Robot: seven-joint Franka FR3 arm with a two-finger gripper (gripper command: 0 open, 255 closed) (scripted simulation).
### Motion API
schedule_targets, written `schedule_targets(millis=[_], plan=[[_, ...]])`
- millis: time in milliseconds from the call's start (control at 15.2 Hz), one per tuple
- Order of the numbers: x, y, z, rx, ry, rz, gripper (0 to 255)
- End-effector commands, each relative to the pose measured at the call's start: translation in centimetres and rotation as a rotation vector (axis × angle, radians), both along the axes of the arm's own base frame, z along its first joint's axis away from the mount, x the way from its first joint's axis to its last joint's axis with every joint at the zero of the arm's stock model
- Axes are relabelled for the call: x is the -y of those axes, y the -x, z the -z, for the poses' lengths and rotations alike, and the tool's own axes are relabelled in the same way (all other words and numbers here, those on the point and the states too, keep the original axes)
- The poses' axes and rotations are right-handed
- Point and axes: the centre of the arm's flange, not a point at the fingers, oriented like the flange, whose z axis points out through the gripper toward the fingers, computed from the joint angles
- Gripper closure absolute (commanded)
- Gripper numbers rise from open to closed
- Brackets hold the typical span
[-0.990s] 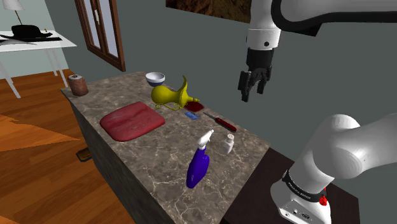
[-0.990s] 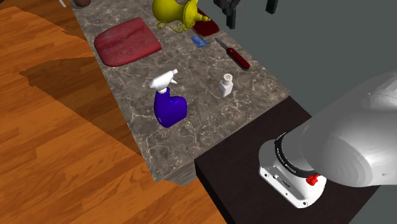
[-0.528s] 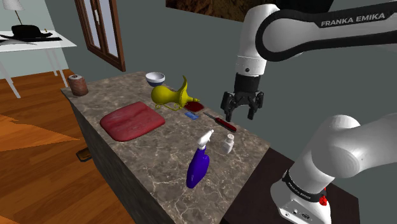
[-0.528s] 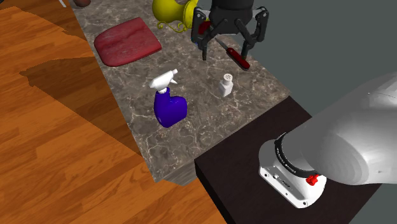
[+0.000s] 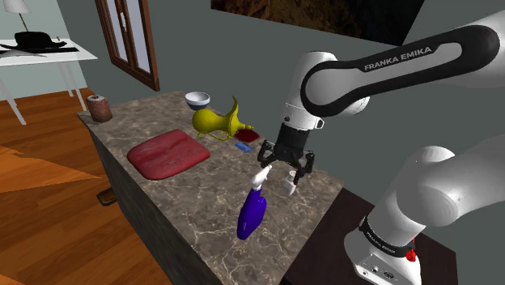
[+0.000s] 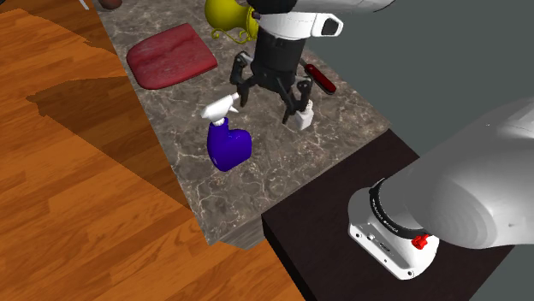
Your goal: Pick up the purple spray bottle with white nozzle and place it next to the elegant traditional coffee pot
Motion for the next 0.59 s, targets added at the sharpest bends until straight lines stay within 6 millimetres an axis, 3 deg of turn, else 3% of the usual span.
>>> schedule_targets(millis=[0,528], plan=[[-0.8,-0.7,2.2,-0.002,-0.030,0.123,0],[-2.4,-0.9,6.2,-0.005,-0.047,0.184,0]])
